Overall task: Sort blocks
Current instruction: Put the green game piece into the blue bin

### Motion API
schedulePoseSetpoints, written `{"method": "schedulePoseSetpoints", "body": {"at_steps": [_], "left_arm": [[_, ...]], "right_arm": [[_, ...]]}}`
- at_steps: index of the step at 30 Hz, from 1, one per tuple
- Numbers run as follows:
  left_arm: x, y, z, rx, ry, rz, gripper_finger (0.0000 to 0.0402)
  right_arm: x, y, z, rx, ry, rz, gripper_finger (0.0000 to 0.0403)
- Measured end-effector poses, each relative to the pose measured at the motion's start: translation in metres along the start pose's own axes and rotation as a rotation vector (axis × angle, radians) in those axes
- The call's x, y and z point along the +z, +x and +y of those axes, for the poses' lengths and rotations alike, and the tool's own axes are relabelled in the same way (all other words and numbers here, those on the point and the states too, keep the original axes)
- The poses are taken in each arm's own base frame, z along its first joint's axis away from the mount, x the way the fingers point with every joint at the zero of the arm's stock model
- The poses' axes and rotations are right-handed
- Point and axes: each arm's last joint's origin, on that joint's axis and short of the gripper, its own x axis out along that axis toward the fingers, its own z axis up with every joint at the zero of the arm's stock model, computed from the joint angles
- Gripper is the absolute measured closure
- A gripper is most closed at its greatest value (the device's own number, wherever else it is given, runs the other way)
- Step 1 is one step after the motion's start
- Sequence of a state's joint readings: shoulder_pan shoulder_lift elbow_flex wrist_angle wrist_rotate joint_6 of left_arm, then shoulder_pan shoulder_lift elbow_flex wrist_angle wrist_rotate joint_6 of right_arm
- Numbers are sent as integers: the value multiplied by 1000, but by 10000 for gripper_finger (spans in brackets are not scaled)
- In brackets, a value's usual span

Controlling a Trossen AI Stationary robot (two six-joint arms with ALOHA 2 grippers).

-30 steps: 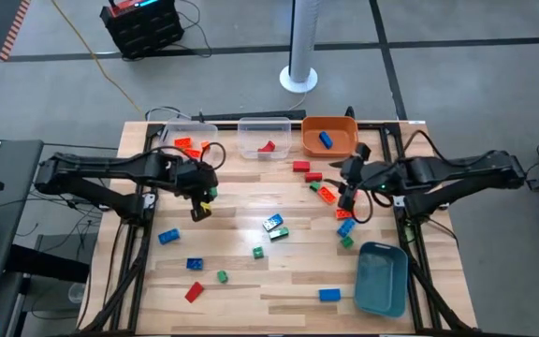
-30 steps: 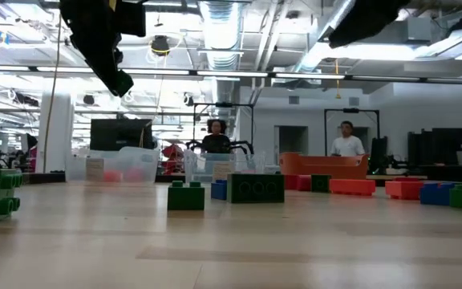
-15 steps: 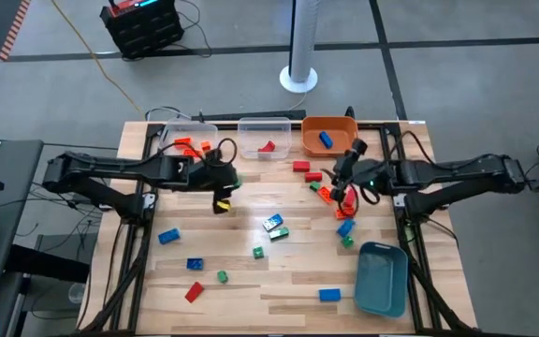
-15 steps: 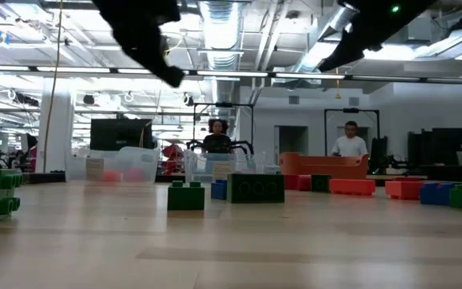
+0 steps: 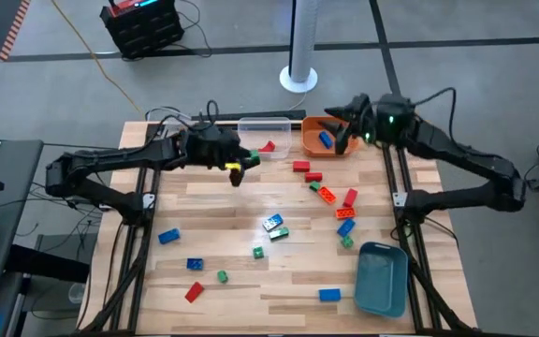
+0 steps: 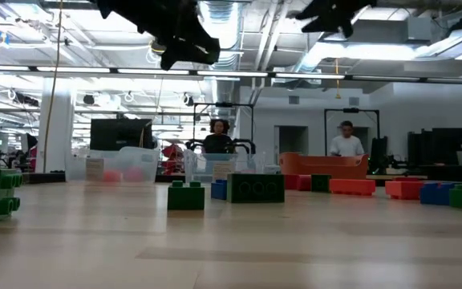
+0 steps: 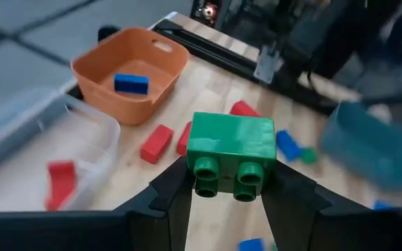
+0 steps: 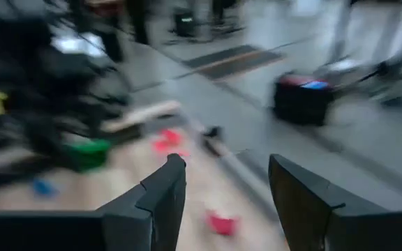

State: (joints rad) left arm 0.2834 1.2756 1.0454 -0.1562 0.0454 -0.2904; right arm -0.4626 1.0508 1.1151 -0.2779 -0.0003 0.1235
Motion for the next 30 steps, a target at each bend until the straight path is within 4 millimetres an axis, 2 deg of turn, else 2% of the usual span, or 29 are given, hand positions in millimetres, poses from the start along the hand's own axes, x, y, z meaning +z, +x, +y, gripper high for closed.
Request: {"method": "schedulePoseSetpoints", "body": {"at_steps": [4, 10, 14, 19, 22, 30], "left_arm": [[4, -3, -5, -56, -164, -25, 262], [11, -7, -15, -125, -364, -34, 262], [20, -12, -18, -136, -392, -33, 262], [31, -16, -15, -134, -395, -57, 262], [36, -16, -7, -140, -414, -69, 262], [45, 8, 12, -215, -590, -131, 262]], "right_arm": [[15, 1, -3, 80, 96, 106, 189], [37, -12, 8, 116, 105, 222, 189], [40, -21, 13, 137, 104, 300, 189], [38, -21, 22, 229, 101, 331, 189], [39, -11, 31, 282, 13, 292, 189], [44, 38, 50, 367, -276, 86, 176]]}}
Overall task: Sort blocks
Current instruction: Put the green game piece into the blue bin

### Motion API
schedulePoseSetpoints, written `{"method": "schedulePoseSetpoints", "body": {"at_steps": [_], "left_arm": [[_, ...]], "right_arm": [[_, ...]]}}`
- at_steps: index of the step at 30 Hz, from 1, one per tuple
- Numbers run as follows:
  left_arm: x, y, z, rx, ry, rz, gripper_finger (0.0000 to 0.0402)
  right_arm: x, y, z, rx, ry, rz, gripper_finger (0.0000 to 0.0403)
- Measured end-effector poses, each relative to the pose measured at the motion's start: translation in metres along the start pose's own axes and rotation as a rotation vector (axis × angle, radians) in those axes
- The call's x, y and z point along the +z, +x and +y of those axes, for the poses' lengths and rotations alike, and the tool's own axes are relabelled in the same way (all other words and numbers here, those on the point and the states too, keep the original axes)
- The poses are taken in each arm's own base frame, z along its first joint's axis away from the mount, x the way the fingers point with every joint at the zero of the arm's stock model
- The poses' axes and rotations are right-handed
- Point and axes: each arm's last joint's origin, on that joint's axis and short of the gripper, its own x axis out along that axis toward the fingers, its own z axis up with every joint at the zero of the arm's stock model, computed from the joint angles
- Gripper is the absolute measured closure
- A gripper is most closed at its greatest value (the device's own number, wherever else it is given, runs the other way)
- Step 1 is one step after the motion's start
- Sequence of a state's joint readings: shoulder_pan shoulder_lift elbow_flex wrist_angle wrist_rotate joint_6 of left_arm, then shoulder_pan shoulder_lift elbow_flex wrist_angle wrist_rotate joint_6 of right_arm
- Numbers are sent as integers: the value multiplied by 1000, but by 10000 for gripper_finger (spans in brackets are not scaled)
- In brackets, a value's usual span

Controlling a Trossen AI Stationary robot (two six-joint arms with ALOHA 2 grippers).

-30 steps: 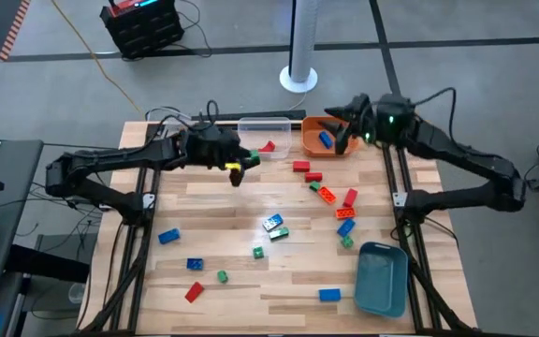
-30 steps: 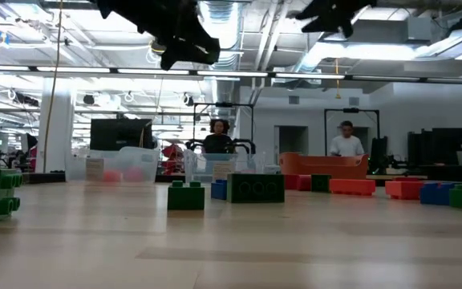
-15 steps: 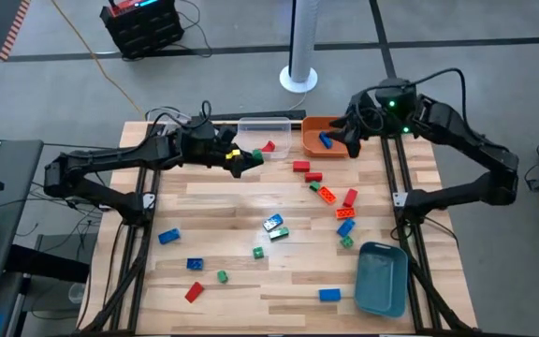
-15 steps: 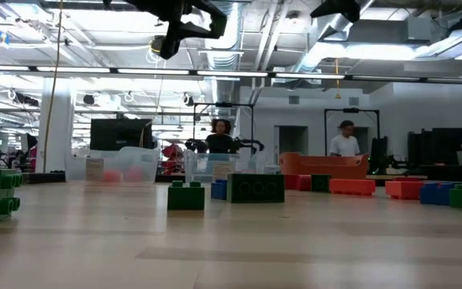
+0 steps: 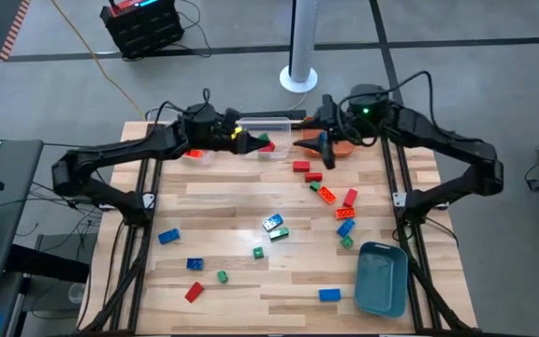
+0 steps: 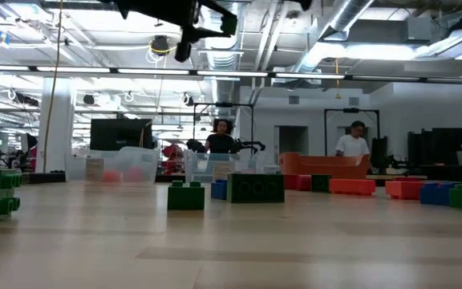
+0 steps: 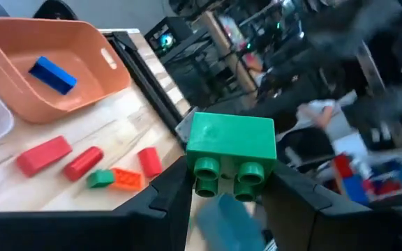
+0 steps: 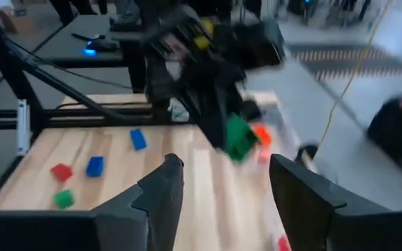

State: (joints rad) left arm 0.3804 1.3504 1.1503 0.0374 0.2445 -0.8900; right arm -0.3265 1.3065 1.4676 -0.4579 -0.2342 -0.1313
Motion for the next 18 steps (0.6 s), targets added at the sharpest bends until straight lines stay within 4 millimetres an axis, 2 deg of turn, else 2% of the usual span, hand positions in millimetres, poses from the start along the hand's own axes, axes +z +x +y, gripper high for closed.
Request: {"method": "schedulePoseSetpoints", "body": {"at_steps": [10, 18], "left_arm": [[12, 20, 1, -224, -134, -52, 262], [19, 20, 1, -304, -133, -59, 262]], "right_arm": [[2, 3, -4, -19, -193, -27, 133], [5, 4, -5, -36, -253, -61, 127]]}}
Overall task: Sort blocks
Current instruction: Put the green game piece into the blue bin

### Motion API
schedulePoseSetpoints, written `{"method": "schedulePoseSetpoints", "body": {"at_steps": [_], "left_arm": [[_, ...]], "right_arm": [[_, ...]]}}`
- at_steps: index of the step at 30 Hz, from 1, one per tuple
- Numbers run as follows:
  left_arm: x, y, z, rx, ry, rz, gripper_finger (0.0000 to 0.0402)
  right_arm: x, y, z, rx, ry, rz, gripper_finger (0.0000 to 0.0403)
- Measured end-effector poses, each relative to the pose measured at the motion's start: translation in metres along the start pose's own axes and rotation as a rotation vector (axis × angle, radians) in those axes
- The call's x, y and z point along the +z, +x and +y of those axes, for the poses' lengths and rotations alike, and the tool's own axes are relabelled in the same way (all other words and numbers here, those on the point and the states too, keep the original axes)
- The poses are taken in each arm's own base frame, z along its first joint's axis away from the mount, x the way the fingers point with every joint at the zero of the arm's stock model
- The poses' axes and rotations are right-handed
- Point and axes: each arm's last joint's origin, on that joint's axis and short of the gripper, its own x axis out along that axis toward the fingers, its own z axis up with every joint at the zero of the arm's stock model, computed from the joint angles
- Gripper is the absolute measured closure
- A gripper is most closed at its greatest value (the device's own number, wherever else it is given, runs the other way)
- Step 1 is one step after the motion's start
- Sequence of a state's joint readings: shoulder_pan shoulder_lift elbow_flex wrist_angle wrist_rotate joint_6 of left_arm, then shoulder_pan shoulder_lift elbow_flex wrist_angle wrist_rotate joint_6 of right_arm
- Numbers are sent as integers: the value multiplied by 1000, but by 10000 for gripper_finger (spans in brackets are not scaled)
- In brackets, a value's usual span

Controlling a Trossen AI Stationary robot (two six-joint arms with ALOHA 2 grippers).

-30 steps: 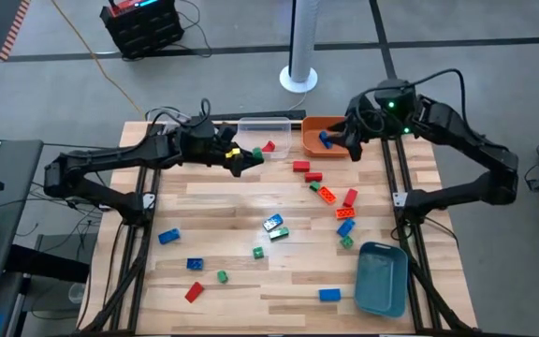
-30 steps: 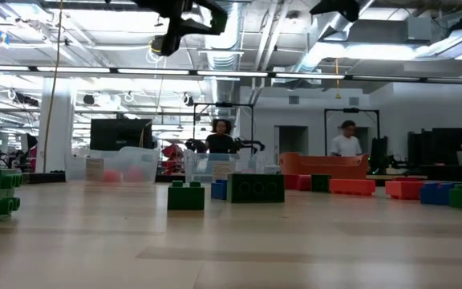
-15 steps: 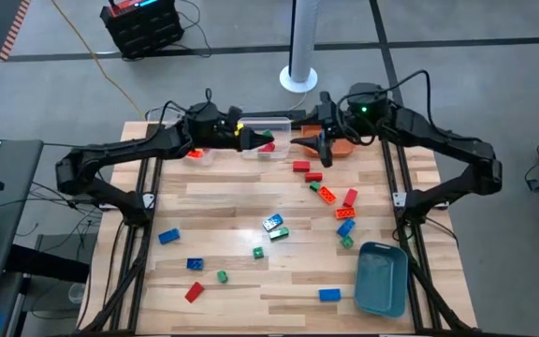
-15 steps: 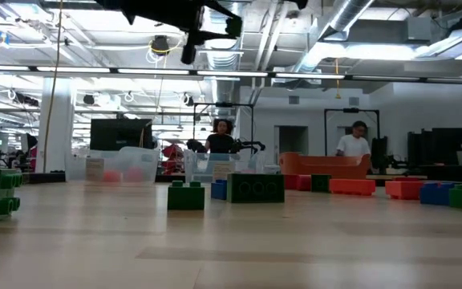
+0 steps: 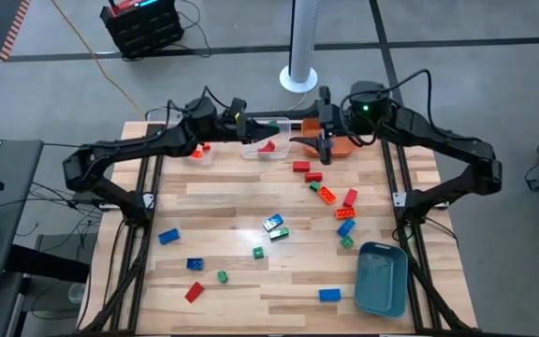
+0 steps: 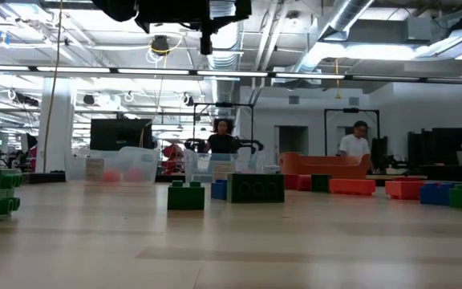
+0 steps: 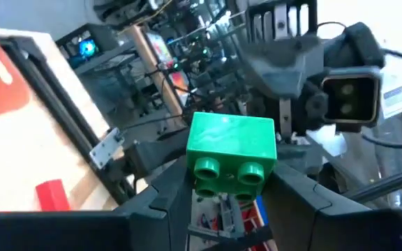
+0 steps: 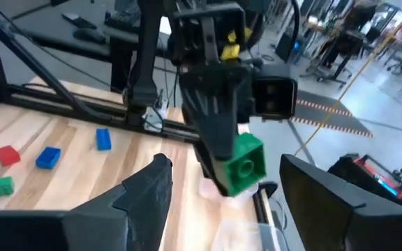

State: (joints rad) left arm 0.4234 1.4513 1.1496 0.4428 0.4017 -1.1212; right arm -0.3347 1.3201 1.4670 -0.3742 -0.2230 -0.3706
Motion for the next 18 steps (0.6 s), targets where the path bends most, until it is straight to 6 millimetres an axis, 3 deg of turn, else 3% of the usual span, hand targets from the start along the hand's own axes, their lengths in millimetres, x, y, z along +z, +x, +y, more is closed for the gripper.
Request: {"method": "schedulePoseSetpoints", "body": {"at_steps": [18], "left_arm": [[3, -1, -9, -108, 22, 26, 262]], "right_arm": [[1, 22, -3, -25, -128, -70, 127]]}}
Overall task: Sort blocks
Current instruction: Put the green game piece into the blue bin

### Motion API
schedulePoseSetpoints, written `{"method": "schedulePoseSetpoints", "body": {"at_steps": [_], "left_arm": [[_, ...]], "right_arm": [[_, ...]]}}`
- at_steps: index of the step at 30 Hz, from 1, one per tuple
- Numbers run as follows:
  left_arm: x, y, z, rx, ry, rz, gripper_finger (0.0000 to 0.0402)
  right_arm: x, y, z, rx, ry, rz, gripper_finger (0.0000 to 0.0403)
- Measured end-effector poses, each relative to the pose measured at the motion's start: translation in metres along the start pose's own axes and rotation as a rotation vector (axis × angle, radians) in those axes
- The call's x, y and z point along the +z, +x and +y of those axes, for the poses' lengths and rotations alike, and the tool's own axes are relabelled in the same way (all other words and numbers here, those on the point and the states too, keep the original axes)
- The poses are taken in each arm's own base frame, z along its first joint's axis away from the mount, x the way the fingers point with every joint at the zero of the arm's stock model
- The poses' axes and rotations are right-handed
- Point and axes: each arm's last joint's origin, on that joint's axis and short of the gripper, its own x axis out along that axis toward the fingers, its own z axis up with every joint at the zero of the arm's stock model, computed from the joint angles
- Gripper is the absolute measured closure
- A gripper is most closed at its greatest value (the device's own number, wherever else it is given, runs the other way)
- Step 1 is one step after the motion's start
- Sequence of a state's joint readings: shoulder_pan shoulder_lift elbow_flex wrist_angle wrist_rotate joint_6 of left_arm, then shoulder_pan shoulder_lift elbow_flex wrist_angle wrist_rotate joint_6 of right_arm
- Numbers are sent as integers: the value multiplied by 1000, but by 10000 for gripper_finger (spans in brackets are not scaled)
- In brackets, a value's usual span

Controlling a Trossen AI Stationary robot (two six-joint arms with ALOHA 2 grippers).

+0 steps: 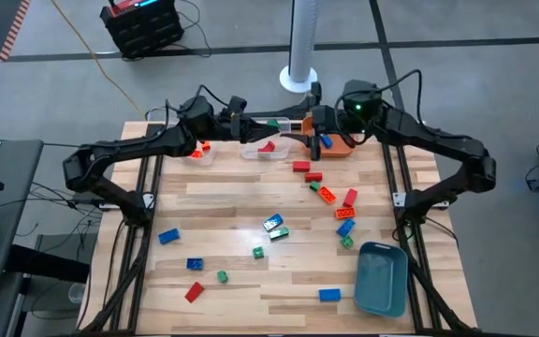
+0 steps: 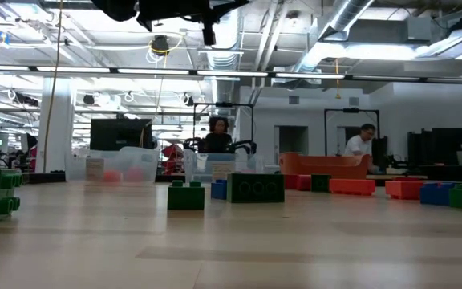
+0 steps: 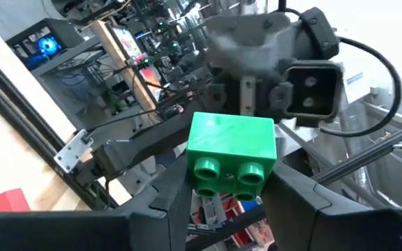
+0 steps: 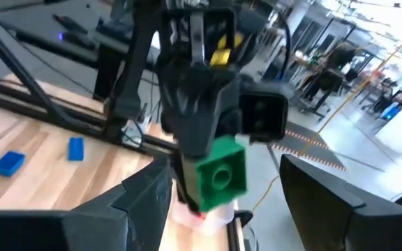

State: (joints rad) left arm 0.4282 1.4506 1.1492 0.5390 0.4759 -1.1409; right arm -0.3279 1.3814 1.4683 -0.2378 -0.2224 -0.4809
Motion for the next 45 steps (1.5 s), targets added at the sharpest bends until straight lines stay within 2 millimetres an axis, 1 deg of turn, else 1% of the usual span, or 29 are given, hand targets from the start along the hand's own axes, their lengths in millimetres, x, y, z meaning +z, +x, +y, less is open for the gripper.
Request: {"method": "schedulePoseSetpoints", "body": {"at_steps": [4, 9, 14, 23, 27, 34, 36, 38, 41, 45], "left_arm": [[0, 0, 0, -3, -7, 0, 262], [0, 0, -1, -6, -11, -1, 262], [0, 0, -1, -7, -12, -1, 262], [-1, 1, -1, -14, -13, 16, 262], [-1, 1, -1, -14, 2, 18, 262], [-1, 0, -1, -8, 30, 8, 258], [-1, 0, -1, -1, 44, 0, 250], [0, 0, 0, 1, 76, -2, 234], [0, 0, 1, 6, 103, 3, 195], [5, -3, 3, 9, 109, -4, 136]], "right_arm": [[-6, 12, 1, 6, -13, 9, 127], [-7, 23, 4, 8, -22, -17, 127], [-6, 27, 4, 1, -29, -44, 127], [-14, 38, 2, -5, -25, -29, 130], [-16, 40, 2, -19, 0, -26, 157], [-15, 40, 2, -18, -11, -26, 250], [-15, 40, 3, -18, -10, -25, 268], [-15, 40, 3, -16, 5, -23, 273], [-11, 38, 1, -18, 42, -8, 262], [0, 32, -4, -35, 46, 9, 250]]}}
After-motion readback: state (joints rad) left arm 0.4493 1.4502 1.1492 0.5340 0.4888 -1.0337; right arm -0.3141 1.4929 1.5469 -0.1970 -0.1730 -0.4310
